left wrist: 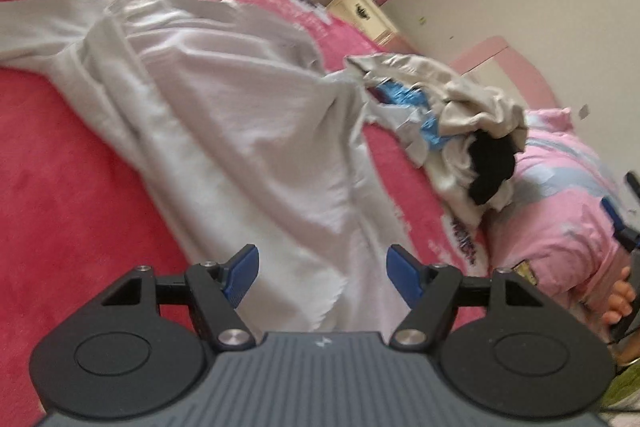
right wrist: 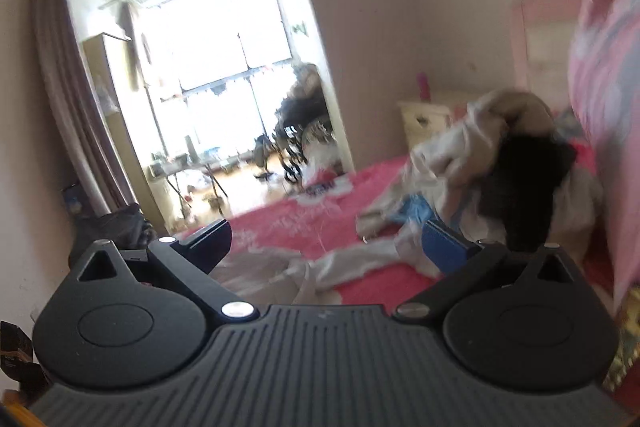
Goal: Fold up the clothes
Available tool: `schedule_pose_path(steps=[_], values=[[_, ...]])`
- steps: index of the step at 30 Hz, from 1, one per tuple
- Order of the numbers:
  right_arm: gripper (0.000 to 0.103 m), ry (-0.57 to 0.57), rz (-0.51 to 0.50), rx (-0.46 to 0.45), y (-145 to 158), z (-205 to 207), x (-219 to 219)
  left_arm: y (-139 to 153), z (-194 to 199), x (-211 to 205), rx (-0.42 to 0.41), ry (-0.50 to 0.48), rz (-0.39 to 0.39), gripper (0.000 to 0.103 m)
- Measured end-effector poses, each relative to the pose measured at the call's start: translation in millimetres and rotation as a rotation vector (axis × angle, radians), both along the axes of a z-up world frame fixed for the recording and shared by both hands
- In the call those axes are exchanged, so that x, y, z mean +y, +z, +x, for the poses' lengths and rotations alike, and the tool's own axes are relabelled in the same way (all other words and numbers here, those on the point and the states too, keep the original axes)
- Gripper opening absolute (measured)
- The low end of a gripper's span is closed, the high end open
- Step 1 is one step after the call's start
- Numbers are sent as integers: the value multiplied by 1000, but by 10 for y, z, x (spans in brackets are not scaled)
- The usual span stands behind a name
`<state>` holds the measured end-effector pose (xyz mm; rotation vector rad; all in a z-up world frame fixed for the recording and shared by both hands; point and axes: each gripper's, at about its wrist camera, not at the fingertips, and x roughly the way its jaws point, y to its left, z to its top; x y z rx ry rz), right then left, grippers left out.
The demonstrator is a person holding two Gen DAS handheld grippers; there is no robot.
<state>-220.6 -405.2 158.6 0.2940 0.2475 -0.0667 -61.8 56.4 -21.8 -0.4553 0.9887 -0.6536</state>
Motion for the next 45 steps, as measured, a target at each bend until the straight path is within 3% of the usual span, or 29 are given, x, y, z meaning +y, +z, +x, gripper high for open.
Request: schedule_pose_path(steps=[5, 7, 11, 14, 17, 20, 22, 28, 30, 32, 37, 39, 42, 45], values=[[102, 156, 80, -18, -249, 240, 101, -35, -37, -136, -27, -27, 78, 71], [102, 175, 82, 28, -450, 465, 196, -63, -39, -270, -40, -50, 110, 71], [102, 199, -148, 247, -1046, 950, 641, -146, -49, -609, -92, -110, 220, 72], [101, 290, -322, 426, -1579, 1264, 1045, -274, -53, -813, -91, -154, 266, 71], [99, 340, -488, 540, -2006, 1409, 1384, -421, -29, -954, -63, -188, 303, 71], [98, 307, -599, 616, -2233, 1557, 1310, -508, -31, -981, -59, -204, 336, 71], [99, 212, -624, 673, -2307, 1667, 983, -538, -22, -944, -51, -203, 343, 71], [100, -326, -408, 790, -2297, 1723, -439, -552, 30, -745, -17, -176, 328, 71], [101, -392, -289, 744, -2210, 1577, -629, -520, 37, -651, -11, -161, 320, 71], [100, -377, -176, 657, -2100, 1423, -627, -486, 40, -582, -6, -142, 312, 71], [100, -162, -26, 364, -1645, 1232, -225, -408, -27, -237, 26, -50, 289, 71], [101, -2, 97, 325, -1577, 1237, -14, -404, -74, -56, 45, 1, 277, 71], [101, 304, 269, 419, -1700, 1370, 457, -427, -137, 172, 77, 71, 257, 71], [99, 460, 258, 528, -1885, 1431, 1002, -465, -176, 305, 94, 107, 242, 71]])
